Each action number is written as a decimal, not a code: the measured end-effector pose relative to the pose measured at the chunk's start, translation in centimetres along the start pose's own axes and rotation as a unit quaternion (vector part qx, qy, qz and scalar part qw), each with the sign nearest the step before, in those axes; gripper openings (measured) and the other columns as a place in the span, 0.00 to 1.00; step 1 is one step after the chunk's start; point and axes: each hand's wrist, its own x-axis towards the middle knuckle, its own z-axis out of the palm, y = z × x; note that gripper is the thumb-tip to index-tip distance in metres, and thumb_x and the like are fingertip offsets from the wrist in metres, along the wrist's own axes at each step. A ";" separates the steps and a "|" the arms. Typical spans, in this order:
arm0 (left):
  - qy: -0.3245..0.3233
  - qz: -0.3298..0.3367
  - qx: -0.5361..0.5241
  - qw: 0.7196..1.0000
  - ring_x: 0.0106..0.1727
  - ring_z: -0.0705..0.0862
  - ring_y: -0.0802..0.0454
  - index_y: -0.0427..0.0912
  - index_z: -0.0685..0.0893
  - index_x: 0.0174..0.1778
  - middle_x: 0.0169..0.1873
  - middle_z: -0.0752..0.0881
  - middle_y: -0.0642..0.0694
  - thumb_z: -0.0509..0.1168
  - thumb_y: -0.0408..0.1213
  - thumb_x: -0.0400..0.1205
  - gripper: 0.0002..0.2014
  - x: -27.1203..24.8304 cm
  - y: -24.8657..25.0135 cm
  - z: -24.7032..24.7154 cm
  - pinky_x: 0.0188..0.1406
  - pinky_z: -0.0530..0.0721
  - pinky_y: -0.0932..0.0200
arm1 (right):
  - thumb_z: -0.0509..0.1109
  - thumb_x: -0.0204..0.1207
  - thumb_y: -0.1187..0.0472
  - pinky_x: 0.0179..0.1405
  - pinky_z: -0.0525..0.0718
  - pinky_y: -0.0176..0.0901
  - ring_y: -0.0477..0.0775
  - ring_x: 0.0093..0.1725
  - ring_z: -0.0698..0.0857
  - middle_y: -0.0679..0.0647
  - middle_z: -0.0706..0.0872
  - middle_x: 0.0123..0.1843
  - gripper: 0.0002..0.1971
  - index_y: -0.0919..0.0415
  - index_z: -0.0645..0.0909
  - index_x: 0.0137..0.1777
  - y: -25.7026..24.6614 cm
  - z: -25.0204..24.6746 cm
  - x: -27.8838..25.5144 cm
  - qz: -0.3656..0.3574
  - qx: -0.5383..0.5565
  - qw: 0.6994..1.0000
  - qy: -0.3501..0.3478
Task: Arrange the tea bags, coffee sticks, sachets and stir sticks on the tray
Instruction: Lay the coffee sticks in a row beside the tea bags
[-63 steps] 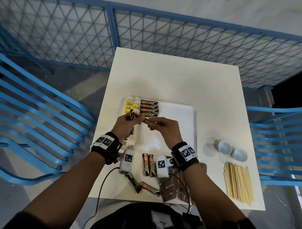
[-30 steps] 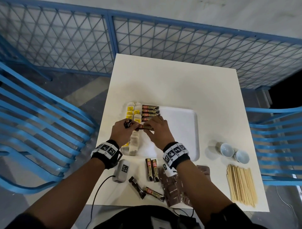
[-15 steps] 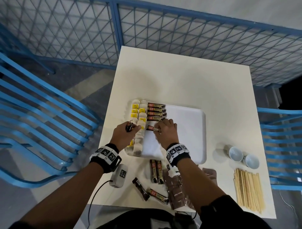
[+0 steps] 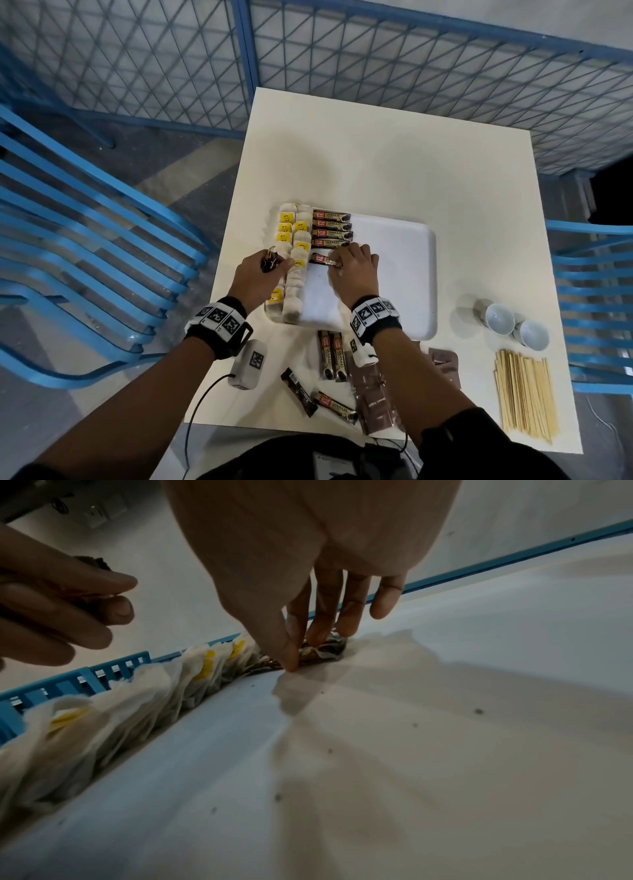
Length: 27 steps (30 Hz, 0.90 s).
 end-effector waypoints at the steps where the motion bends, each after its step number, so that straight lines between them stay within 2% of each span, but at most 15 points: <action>1: 0.000 -0.002 -0.001 1.000 0.30 0.82 0.49 0.45 0.87 0.43 0.33 0.87 0.46 0.75 0.51 0.81 0.13 -0.1 0.0 0.0 0.23 0.80 0.60 | 0.77 0.67 0.63 0.52 0.74 0.56 0.62 0.52 0.79 0.52 0.85 0.49 0.09 0.54 0.86 0.47 -0.1 0.0 0.3 0.004 -0.001 1.000 0.000; 4: 0.001 -0.007 -0.011 1.000 0.28 0.83 0.49 0.43 0.87 0.44 0.33 0.88 0.43 0.75 0.51 0.81 0.13 0.0 0.0 -0.2 0.23 0.80 0.60 | 0.76 0.68 0.64 0.52 0.74 0.56 0.63 0.53 0.79 0.53 0.85 0.49 0.09 0.55 0.87 0.48 -0.2 0.1 0.9 0.012 -0.007 1.000 -0.001; 8: -0.016 -0.026 -0.028 0.999 0.26 0.81 0.47 0.41 0.86 0.48 0.29 0.84 0.46 0.72 0.47 0.81 0.12 -0.1 0.0 -0.4 0.26 0.76 0.58 | 0.74 0.69 0.62 0.53 0.73 0.56 0.63 0.53 0.79 0.54 0.85 0.50 0.09 0.56 0.86 0.49 -0.4 0.4 1.3 0.017 -0.012 1.000 -0.010; 10: -0.029 -0.036 -0.070 0.996 0.27 0.80 0.44 0.37 0.86 0.51 0.30 0.82 0.46 0.68 0.50 0.76 0.19 -0.3 0.1 -0.5 0.29 0.76 0.56 | 0.74 0.69 0.61 0.53 0.74 0.57 0.63 0.53 0.79 0.54 0.85 0.50 0.09 0.56 0.85 0.49 -0.5 0.5 1.4 0.019 -0.016 1.000 -0.014; 12: -0.034 -0.047 -0.106 0.993 0.27 0.78 0.44 0.33 0.85 0.53 0.31 0.80 0.46 0.63 0.49 0.73 0.22 -0.2 0.1 -0.5 0.26 0.73 0.56 | 0.74 0.69 0.61 0.53 0.75 0.57 0.64 0.53 0.80 0.54 0.85 0.50 0.09 0.56 0.85 0.49 -0.6 0.5 1.4 0.023 -0.013 1.000 -0.011; 15: -0.049 -0.050 -0.141 0.988 0.27 0.78 0.43 0.37 0.86 0.54 0.34 0.80 0.43 0.61 0.38 0.83 0.12 0.1 0.0 -0.4 0.24 0.67 0.57 | 0.74 0.68 0.62 0.54 0.75 0.58 0.64 0.53 0.80 0.55 0.85 0.50 0.10 0.56 0.85 0.49 -0.8 0.4 1.4 0.026 -0.003 1.000 -0.007; 17: -0.054 -0.049 -0.143 0.987 0.28 0.80 0.43 0.39 0.87 0.54 0.34 0.82 0.43 0.60 0.35 0.86 0.11 0.1 -0.1 -0.4 0.23 0.66 0.59 | 0.75 0.67 0.61 0.54 0.74 0.58 0.64 0.54 0.80 0.55 0.85 0.50 0.11 0.56 0.85 0.49 -0.9 0.3 1.4 0.023 -0.004 1.000 -0.008; 22: -0.047 -0.035 -0.110 0.992 0.31 0.82 0.44 0.44 0.89 0.53 0.36 0.85 0.41 0.62 0.40 0.88 0.09 0.4 -0.4 -0.3 0.19 0.69 0.61 | 0.77 0.66 0.59 0.55 0.74 0.58 0.64 0.55 0.80 0.55 0.85 0.52 0.13 0.55 0.85 0.51 -0.9 0.1 1.3 0.022 -0.007 1.000 -0.007; 25: -0.041 -0.029 -0.095 0.994 0.33 0.81 0.46 0.46 0.89 0.53 0.38 0.88 0.41 0.63 0.44 0.88 0.11 0.6 -0.7 -0.2 0.24 0.71 0.58 | 0.76 0.67 0.57 0.54 0.74 0.57 0.62 0.54 0.80 0.54 0.84 0.52 0.13 0.55 0.84 0.52 -0.8 -0.1 1.0 0.018 -0.003 1.000 0.004; 27: -0.035 -0.023 -0.083 0.996 0.29 0.79 0.49 0.43 0.88 0.55 0.40 0.88 0.42 0.62 0.44 0.89 0.12 0.6 -0.4 -0.2 0.27 0.71 0.56 | 0.74 0.68 0.55 0.53 0.72 0.55 0.61 0.53 0.79 0.53 0.84 0.51 0.12 0.55 0.84 0.52 -0.9 -0.4 0.8 0.015 0.011 1.000 0.017</action>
